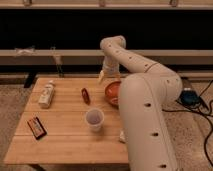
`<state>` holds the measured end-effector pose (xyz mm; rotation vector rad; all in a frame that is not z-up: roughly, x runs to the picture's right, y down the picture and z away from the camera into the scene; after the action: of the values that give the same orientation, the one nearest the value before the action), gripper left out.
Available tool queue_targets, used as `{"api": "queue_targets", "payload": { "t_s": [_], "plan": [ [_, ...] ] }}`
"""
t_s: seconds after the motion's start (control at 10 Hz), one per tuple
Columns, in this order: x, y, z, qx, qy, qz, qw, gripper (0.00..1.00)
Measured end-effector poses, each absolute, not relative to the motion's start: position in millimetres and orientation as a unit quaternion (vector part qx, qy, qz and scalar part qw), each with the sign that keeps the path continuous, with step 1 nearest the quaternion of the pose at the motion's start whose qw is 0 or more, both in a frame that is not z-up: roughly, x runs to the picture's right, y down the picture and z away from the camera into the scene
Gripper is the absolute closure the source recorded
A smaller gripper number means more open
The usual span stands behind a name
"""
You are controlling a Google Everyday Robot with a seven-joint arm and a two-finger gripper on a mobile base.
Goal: Drag the ceramic bowl in a circle
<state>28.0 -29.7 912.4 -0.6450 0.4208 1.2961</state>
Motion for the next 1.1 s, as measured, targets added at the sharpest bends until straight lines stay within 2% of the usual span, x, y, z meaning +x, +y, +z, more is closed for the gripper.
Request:
{"api": "queue_targets", "payload": {
  "t_s": [0.5,1.1],
  "plan": [
    [7,38,926,-0.304,0.228,0.585,0.716,0.2],
    [14,52,937,-0.275,0.251,0.594,0.713,0.2]
  ]
}}
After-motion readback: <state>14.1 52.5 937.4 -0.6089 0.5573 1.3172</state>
